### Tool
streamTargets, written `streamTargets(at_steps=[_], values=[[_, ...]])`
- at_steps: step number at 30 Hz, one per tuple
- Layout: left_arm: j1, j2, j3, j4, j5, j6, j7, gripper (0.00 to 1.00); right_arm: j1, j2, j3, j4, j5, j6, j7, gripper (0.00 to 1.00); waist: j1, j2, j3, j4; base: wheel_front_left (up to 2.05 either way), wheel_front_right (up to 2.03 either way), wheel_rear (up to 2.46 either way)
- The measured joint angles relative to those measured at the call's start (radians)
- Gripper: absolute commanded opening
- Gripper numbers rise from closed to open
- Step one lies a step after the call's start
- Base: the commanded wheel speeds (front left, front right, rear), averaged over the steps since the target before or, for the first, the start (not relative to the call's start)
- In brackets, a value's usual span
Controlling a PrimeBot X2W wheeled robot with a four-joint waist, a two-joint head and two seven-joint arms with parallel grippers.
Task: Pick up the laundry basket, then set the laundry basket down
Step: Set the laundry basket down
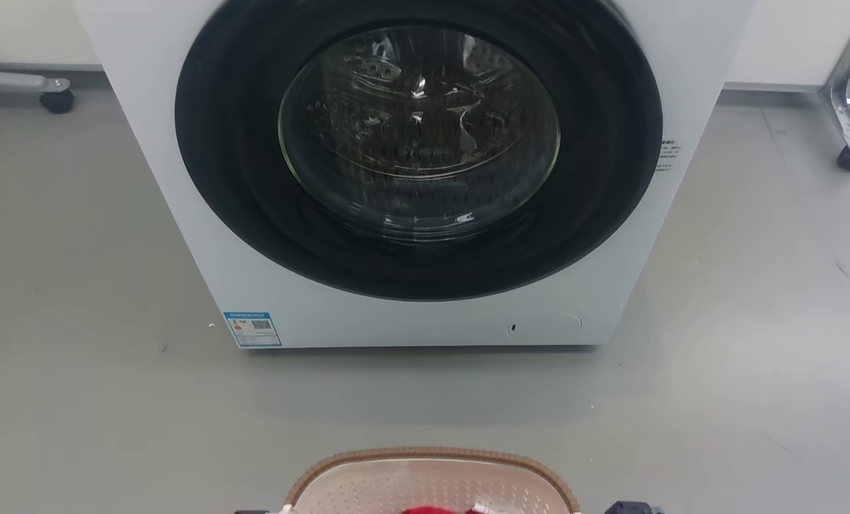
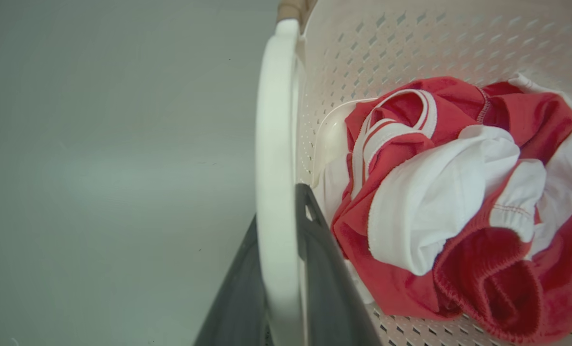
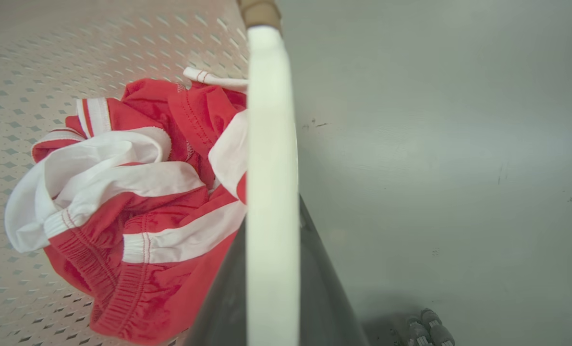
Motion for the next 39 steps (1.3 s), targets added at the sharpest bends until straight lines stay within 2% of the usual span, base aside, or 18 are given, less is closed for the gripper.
streamTargets(at_steps=[12, 24, 39], values=[[-0.16, 0.001, -0.003, -0.018, 0.004, 0.018, -0.018, 0.0, -0.173, -0.004, -0.012, 0.027, -0.001, 0.0, -0.035, 0.0, 0.0002, 0.0, 0.133, 0.003, 0.0, 0.0, 0.0], [-0.303, -0.001, -0.004, -0.05, 0.02, 0.044, -0.043, 0.0, -0.384, -0.004, -0.023, 0.098, -0.039, 0.001, -0.054, 0.0, 0.0002, 0.0001, 0.303, 0.012, 0.0, 0.0, 0.0], [-0.487, 0.0, 0.025, -0.073, 0.021, 0.054, -0.07, 0.0, -0.579, -0.008, -0.022, 0.144, -0.082, 0.001, -0.097, 0.0, 0.0002, 0.0001, 0.524, 0.032, 0.0, 0.0, 0.0]])
